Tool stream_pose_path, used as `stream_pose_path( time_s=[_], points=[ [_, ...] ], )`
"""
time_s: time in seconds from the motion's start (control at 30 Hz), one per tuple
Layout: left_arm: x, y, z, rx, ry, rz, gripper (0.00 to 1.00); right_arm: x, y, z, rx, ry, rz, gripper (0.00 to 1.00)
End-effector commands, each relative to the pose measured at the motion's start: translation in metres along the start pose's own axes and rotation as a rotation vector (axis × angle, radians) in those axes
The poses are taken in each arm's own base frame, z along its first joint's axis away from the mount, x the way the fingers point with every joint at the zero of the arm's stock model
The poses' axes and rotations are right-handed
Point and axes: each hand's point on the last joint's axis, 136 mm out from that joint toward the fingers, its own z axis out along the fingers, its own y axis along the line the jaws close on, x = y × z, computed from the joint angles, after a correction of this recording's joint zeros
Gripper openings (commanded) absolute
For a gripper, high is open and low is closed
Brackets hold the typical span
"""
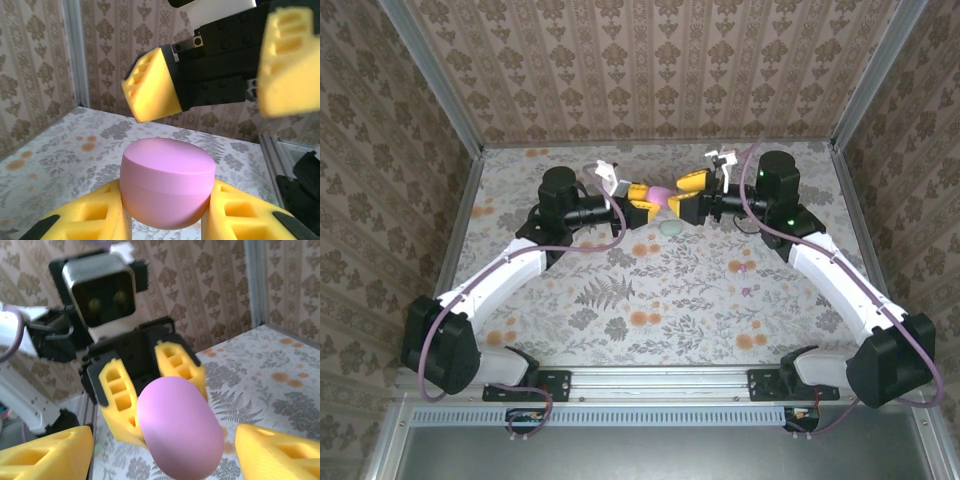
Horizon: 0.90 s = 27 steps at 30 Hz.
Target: Insert wireless bluetooth earbuds into charging case
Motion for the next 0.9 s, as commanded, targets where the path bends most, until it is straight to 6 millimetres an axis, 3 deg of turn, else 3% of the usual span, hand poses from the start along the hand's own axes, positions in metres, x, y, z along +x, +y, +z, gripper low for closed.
stream_pose_path(
  time_s=[0.0,0.27,0.5,0.8,0.87],
  points=[
    [-0.025,0.002,-0.006,-0.057,-0.083,0.119,0.27,-0.024,-0.021,-0.005,0.130,-0.094,0.361,0.78],
    [-0.032,0.005,-0.008,-0.086,-0.136,0.160,0.28,-0.025,-0.025,0.013,0.007,-0.074,0.770,0.76],
    [-0.034,0.007,-0.008,-0.097,-0.156,0.154,0.29,-0.022,-0.018,0.032,-0.085,0.004,0.834,0.72],
    [-0.035,0.013,-0.008,-0.122,-0.172,0.135,0.29,-0.022,-0.005,0.040,-0.192,0.032,0.828,0.66],
    [-0.037,0.013,-0.008,-0.119,-0.179,0.130,0.29,-0.022,-0.002,0.040,-0.202,0.034,0.820,0.59]
  ],
)
